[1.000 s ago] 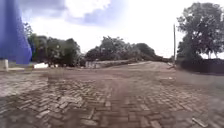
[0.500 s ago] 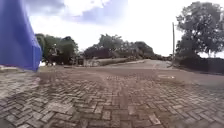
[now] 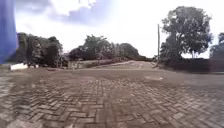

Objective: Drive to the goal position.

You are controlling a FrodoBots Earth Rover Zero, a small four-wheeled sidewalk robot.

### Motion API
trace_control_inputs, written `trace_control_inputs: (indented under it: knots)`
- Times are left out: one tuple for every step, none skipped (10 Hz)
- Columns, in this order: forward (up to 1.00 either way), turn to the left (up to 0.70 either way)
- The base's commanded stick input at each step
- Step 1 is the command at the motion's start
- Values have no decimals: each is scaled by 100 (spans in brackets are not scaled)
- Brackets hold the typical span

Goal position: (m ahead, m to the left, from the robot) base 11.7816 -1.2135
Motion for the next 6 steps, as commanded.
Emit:
trace_control_inputs:
  knots:
    - [70, 0]
    - [70, 0]
    - [70, 0]
    - [70, 0]
    - [70, 0]
    - [70, 0]
